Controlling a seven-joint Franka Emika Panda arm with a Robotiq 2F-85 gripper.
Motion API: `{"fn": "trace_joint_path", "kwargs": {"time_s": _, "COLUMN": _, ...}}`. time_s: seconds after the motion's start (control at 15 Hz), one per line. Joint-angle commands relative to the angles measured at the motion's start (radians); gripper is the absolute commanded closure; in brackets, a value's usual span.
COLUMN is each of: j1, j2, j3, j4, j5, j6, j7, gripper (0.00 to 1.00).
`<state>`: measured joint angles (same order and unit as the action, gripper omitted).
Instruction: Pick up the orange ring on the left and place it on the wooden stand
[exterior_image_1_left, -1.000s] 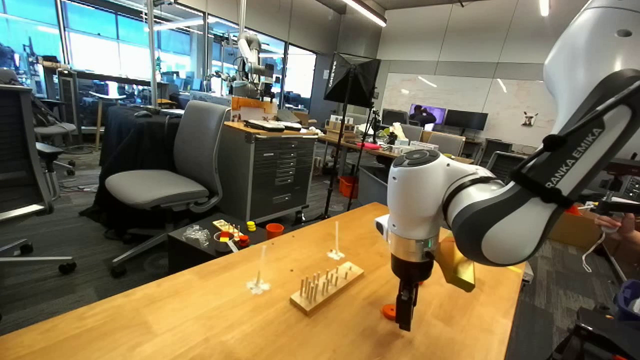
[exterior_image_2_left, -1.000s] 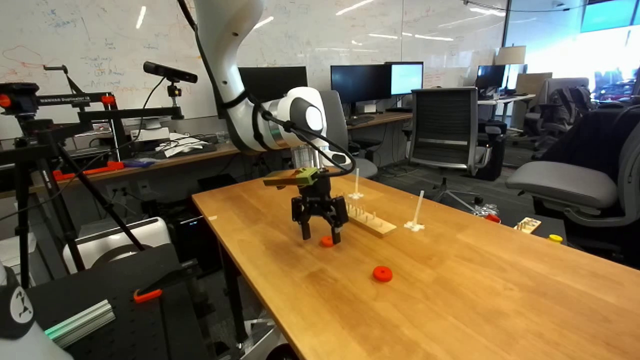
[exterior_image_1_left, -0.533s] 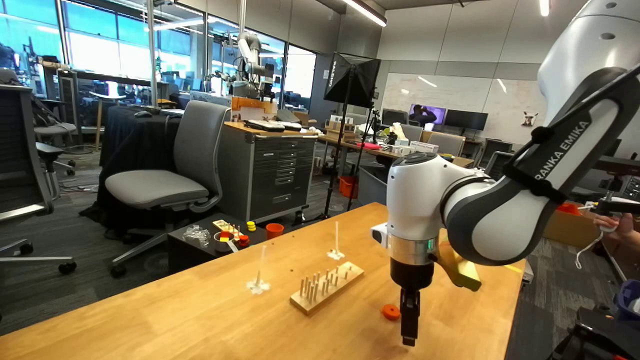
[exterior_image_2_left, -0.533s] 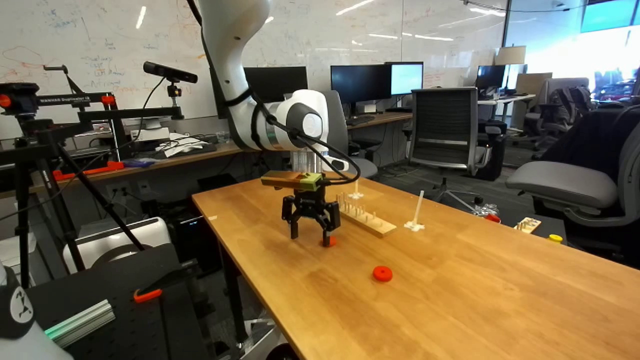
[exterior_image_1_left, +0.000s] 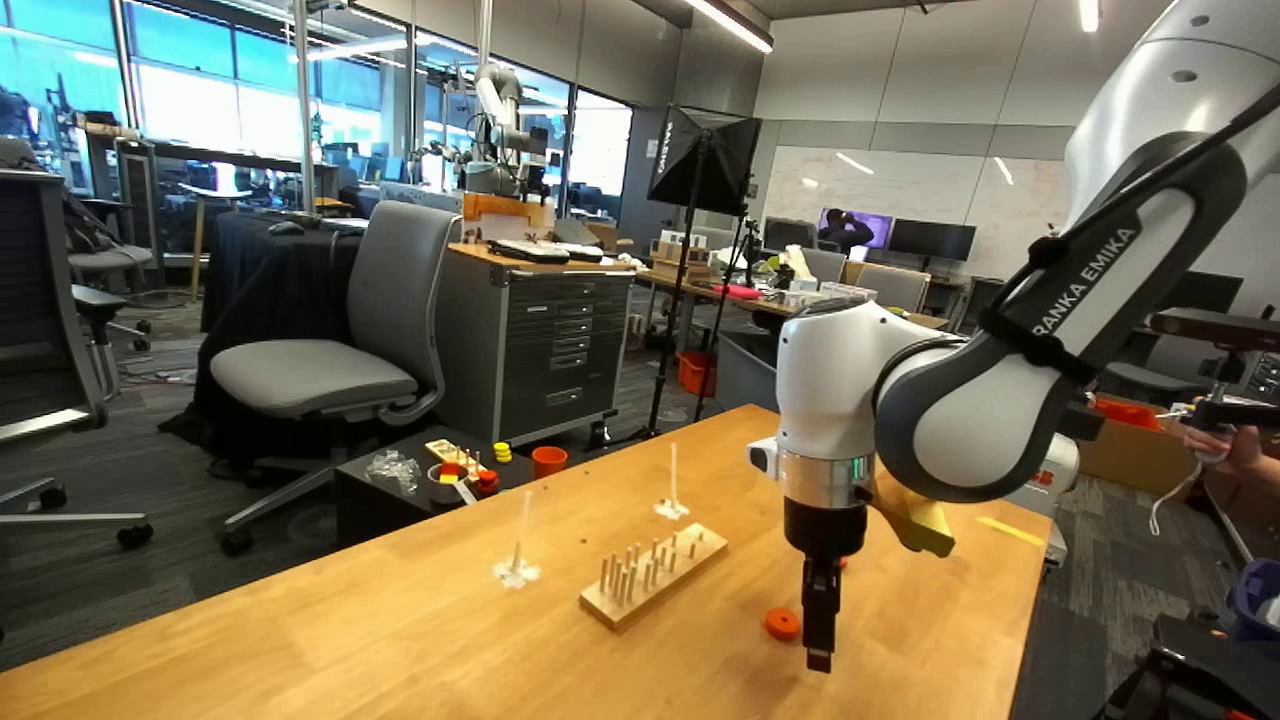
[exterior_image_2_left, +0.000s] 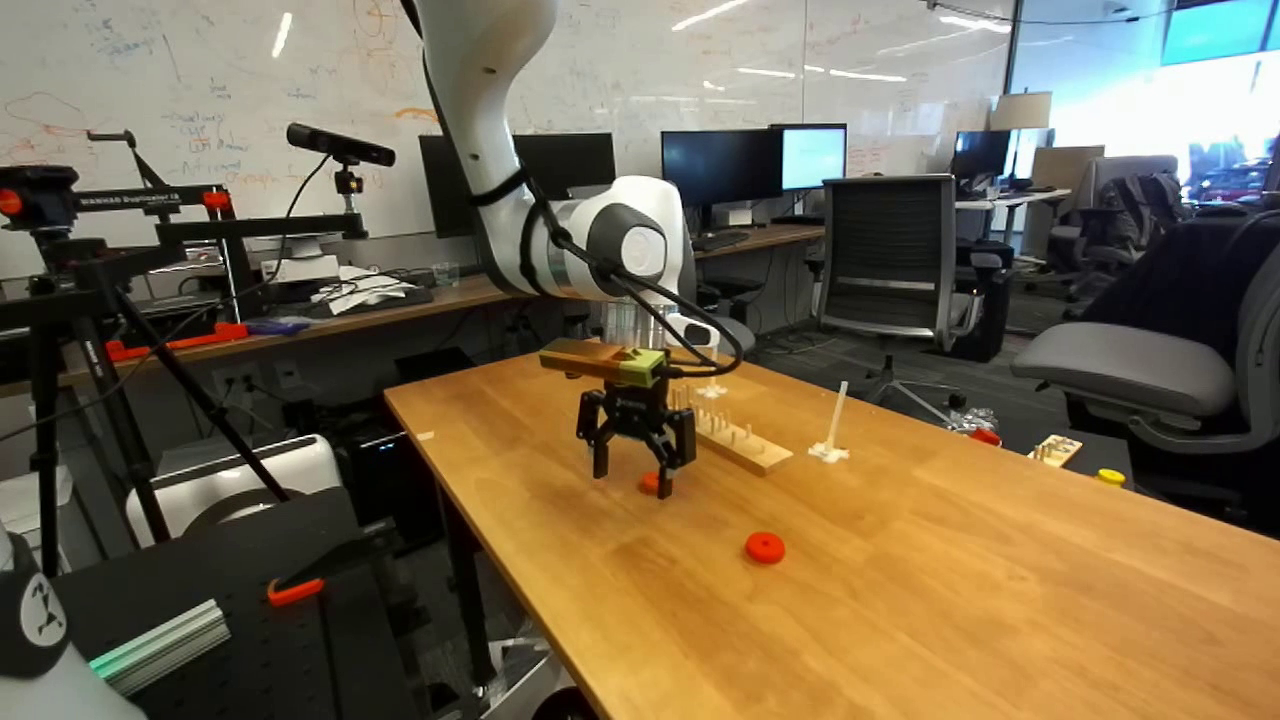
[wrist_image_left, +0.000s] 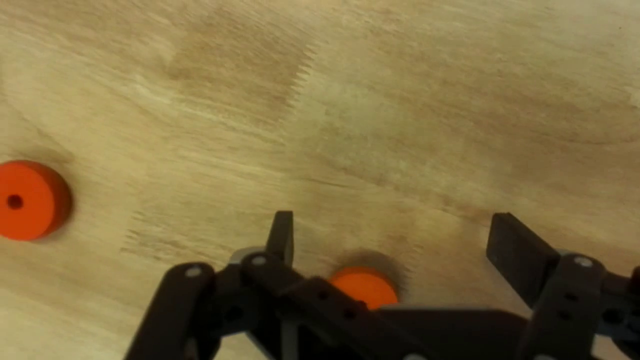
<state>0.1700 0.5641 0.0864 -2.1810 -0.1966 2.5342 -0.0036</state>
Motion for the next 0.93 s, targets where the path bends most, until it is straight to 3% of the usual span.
{"fn": "trace_joint_path", "kwargs": {"time_s": 0.0, "j1": -0.026, "j2": -0.003, "j3": 0.01, "j4": 0.028, "j5": 0.039, "j6": -0.03, "j7": -0.032, "gripper": 0.0}}
{"fn": "trace_joint_path", "kwargs": {"time_s": 0.8, "j1": -0.016, "j2": 0.098, "j3": 0.018, "j4": 0.141, "j5": 0.065, "j6": -0.023, "j7": -0.014, "gripper": 0.0}}
{"fn": "trace_joint_path", "kwargs": {"time_s": 0.87, "j1": -0.014, "j2": 0.101, "j3": 0.015, "j4": 0.146, "j5": 0.065, "j6": -0.024, "j7": -0.01, "gripper": 0.25}}
